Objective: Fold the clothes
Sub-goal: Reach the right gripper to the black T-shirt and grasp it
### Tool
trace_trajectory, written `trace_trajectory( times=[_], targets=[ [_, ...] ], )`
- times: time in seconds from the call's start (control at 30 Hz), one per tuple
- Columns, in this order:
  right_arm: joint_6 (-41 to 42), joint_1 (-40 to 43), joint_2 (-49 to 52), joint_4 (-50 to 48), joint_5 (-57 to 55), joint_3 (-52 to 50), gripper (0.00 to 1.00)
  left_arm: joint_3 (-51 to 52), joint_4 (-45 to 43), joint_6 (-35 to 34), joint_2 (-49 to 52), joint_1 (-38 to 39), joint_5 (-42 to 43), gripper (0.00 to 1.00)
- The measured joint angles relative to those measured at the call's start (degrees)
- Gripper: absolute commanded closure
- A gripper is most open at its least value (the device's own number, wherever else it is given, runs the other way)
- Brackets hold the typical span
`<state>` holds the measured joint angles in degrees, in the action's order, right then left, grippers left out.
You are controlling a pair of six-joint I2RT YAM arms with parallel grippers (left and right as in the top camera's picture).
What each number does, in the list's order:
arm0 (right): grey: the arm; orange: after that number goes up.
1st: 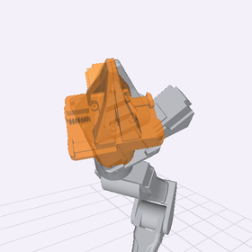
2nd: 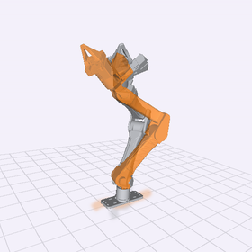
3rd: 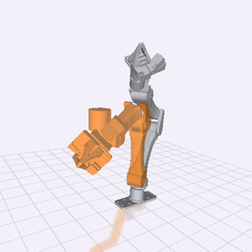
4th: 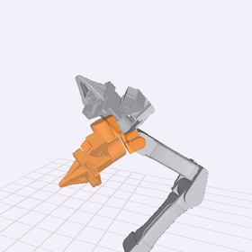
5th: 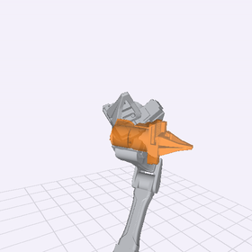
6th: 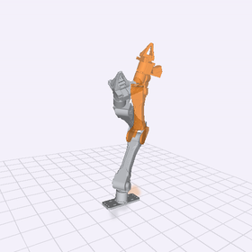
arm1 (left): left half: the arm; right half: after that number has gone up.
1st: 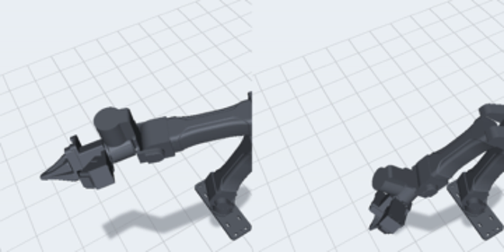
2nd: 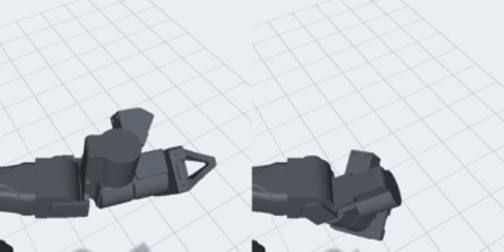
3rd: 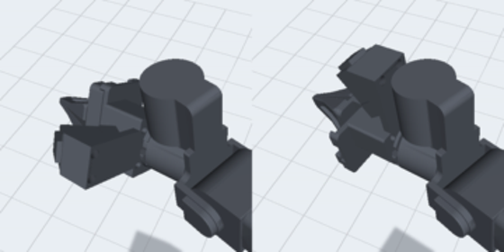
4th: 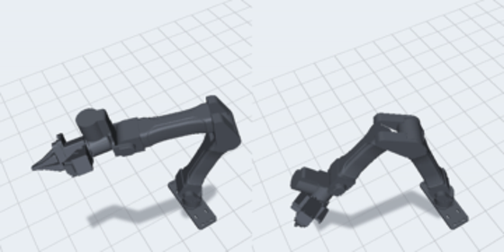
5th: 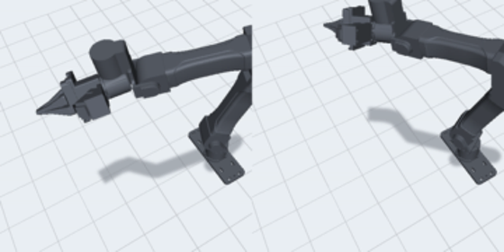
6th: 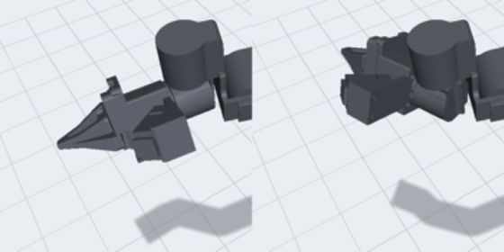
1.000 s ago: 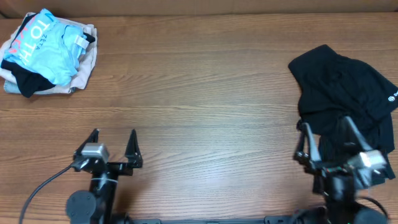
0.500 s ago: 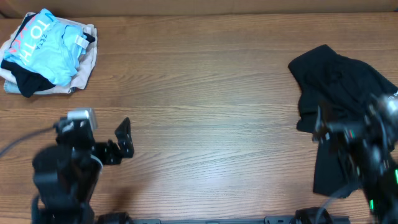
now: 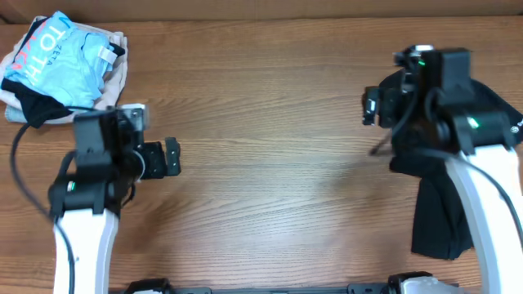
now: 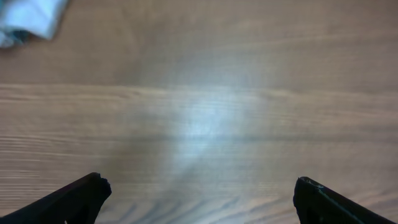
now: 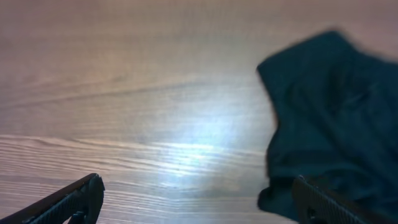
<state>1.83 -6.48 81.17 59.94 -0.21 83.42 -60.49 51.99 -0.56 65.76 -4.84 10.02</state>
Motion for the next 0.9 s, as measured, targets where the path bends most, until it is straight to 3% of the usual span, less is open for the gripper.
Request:
trace_trajectory(
  times=[0.2,0.37,0.7,0.9],
  targets=[
    [11.98,7.52,10.43,-0.92,0.22,0.0,0.07,-2.36,0.31,5.51,8.7,0.0,8.0,0.0],
    [19.82,17.84,16.2,-1.51,-0.02,0.0,0.09,-8.33,-0.17,6.99,9.6,0.0,12.04,0.0],
    [24.3,28.26,20.76,-2.54,-0.04,-0.22,0.14,-10.47,-0.48,7.17,9.57,0.0,13.84,0.0],
    [24.94,31.8,21.16,-6.47,-0.02,-6.14,0.14,-10.47,0.42,7.17,9.57,0.0,14.01,0.0]
  ],
)
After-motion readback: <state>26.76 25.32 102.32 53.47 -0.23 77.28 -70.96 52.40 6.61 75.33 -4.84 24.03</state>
